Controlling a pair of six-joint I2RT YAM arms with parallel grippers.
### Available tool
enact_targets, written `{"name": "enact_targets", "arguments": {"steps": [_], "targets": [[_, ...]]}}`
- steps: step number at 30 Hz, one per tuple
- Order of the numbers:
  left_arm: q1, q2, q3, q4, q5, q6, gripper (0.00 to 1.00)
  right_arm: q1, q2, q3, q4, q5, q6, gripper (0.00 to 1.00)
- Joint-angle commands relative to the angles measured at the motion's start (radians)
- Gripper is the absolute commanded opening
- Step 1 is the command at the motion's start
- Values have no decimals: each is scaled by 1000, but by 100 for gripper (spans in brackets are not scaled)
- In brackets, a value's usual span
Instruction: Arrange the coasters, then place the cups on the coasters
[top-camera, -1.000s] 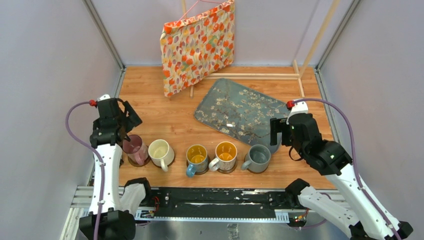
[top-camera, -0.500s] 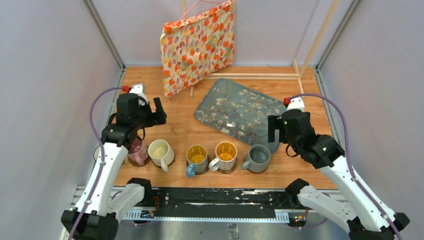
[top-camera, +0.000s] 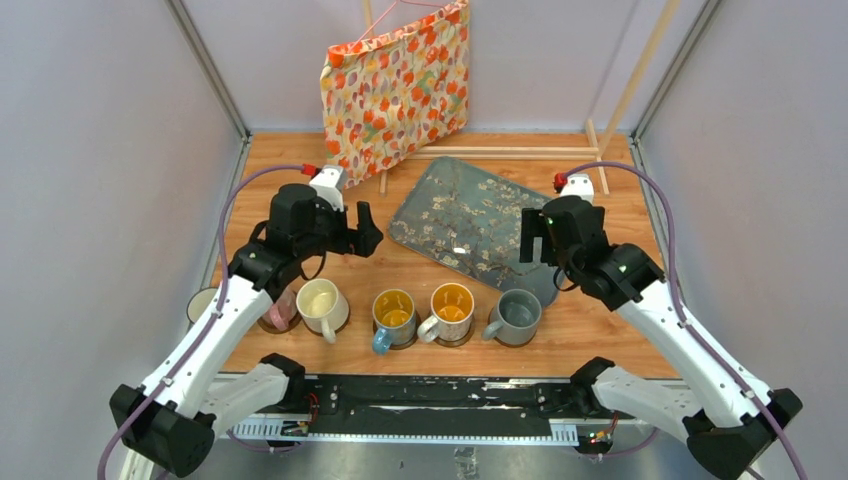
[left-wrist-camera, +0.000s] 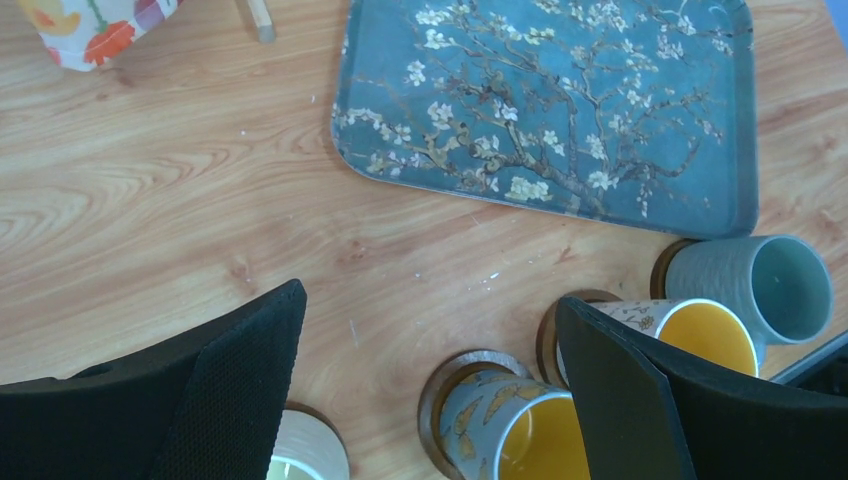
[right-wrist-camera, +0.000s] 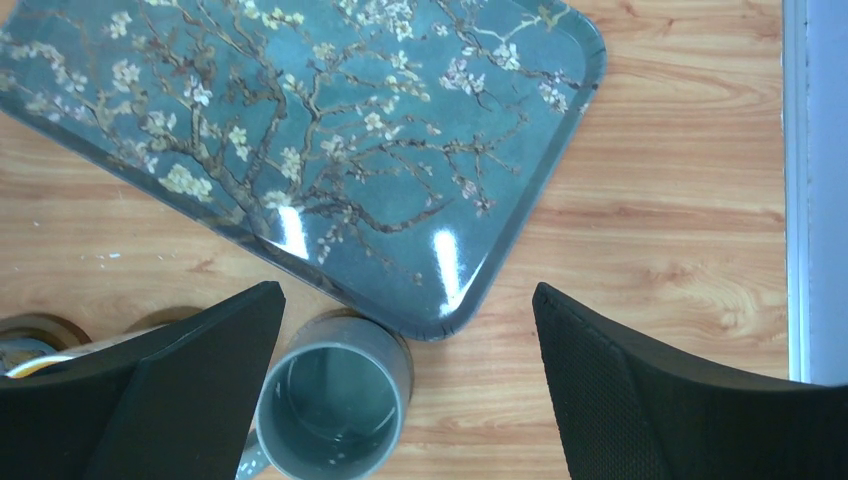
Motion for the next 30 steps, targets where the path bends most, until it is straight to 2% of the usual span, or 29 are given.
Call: {"name": "enact_targets", "arguments": {"steps": [1,15,30], "targets": [[-11,17,24,40,16,20,100,17,28,43,45,11,33,100],[-11,9,76,39,-77,-23,100,17,16,74,100,26,1,100],[-11,-12,83,35,-48,21,100,16,-55,33,109,55,-12,100]]}}
